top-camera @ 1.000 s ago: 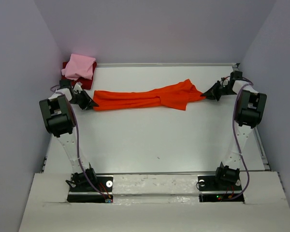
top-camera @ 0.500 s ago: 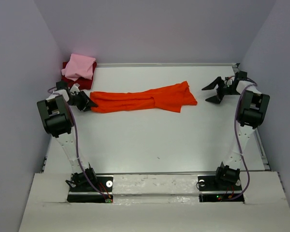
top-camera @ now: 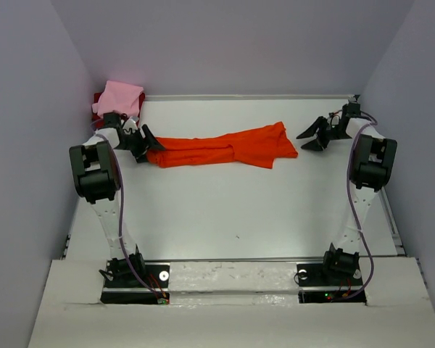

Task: Fold and stack the t-shirts
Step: Fold the other side of the tshirt into a rectangle

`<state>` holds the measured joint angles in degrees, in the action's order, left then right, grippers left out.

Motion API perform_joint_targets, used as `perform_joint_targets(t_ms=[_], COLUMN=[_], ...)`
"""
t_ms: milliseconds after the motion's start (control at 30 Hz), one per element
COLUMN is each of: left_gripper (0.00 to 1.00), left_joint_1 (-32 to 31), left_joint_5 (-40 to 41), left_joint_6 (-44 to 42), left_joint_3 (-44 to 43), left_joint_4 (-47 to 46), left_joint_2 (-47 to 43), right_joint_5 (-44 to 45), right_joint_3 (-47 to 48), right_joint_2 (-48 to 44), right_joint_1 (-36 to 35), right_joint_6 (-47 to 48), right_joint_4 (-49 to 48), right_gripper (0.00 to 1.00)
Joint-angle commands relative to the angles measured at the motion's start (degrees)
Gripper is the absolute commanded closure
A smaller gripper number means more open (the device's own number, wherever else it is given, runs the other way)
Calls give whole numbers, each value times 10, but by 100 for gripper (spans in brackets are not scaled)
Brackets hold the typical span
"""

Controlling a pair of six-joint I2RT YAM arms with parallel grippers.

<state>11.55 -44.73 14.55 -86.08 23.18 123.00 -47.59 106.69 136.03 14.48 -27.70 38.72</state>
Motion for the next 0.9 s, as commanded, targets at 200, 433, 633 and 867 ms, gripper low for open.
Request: perform_joint_targets(t_ms=[200,433,633,867], left_gripper=[24,24,24,24], left_joint_1=[-11,-12,-12,-12], left_joint_5=[82,87,89,112], left_joint_6=[-44,-52,-61,-79], left_joint_3=[-49,-46,-51,-57], left_joint_4=[96,107,121,144], left_joint_2=[-21,-24,-24,-29], right_joint_5=[17,27,27,22], right_joint_3=[105,67,47,83], right_joint_2=[-1,-11,2,37], right_joint_1=[-31,-41,-41,-59], right_joint_6=[28,46,50,47], right_joint_4=[66,69,47,45], right_gripper=[37,33,29,30])
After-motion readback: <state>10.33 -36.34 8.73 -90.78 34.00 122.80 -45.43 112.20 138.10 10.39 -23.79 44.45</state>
